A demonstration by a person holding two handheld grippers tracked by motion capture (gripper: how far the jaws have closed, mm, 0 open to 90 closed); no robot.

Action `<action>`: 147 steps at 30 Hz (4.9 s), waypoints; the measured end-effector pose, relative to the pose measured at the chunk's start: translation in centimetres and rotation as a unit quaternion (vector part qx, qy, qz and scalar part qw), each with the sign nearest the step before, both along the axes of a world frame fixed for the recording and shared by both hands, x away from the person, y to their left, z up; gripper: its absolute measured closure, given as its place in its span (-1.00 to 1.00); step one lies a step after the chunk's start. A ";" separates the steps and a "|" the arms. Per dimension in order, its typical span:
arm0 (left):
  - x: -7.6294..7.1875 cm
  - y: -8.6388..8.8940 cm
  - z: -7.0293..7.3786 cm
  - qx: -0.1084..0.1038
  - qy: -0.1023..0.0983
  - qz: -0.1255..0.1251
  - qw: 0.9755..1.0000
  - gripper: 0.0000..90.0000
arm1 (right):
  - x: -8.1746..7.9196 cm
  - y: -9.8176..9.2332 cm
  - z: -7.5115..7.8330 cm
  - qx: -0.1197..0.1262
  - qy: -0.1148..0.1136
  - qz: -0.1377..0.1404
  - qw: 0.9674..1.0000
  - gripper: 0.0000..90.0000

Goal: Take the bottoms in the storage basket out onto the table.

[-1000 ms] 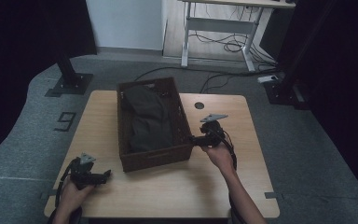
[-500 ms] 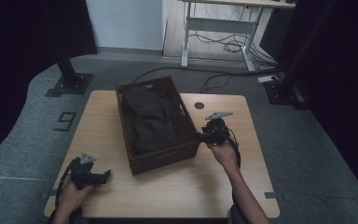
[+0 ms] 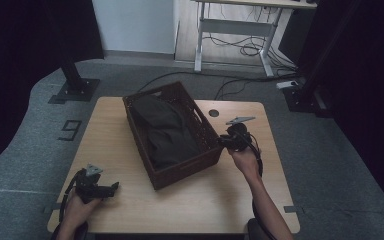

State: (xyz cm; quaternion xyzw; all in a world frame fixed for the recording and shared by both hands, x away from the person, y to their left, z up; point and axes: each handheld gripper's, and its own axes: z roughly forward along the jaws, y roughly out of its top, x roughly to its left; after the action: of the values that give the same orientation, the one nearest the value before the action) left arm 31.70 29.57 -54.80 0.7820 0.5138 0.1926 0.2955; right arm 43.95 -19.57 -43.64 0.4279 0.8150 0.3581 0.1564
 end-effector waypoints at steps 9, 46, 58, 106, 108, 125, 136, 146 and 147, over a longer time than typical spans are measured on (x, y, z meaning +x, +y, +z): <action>0.0 0.0 0.0 0.000 0.000 0.000 1.000 -1.00 | 1.1 -1.4 -0.1 -0.004 -0.002 -0.017 1.000 0.78; 0.0 0.0 0.0 0.000 0.000 0.000 1.000 -1.00 | -0.1 3.8 -0.2 -0.013 -0.034 0.042 0.998 -1.00; 0.0 0.0 0.0 0.000 0.000 0.000 1.000 -1.00 | 0.0 3.7 -1.9 -0.027 -0.029 0.056 0.998 -1.00; -0.2 0.0 0.0 0.000 0.000 0.005 1.000 -1.00 | -2.7 -1.0 -2.9 0.036 -0.035 0.041 0.998 -0.69; -0.2 0.0 0.0 0.000 0.000 0.005 1.000 -1.00 | -2.9 -1.3 -2.9 0.037 -0.036 0.040 0.998 -0.69; -0.2 0.0 0.0 0.000 -0.001 0.006 1.000 -1.00 | -4.4 -3.0 -3.0 0.041 -0.041 0.033 0.998 -0.69; -0.3 0.0 0.0 0.000 -0.001 0.006 1.000 -1.00 | -5.6 -4.0 -3.1 0.042 -0.042 0.029 0.998 -0.68; -0.2 0.0 0.0 0.000 0.000 0.006 1.000 -1.00 | -6.7 -4.7 -3.2 0.048 -0.051 0.019 0.997 -0.69; -0.2 0.0 0.0 0.000 0.000 0.006 1.000 -1.00 | -6.8 -4.8 -3.2 0.047 -0.051 0.018 0.997 -0.68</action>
State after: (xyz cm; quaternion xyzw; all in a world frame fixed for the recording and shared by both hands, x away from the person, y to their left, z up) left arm 31.45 29.53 -54.81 0.7787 0.5186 0.1950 0.2944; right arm 37.10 -24.38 -46.85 0.4014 0.7957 0.4203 0.1705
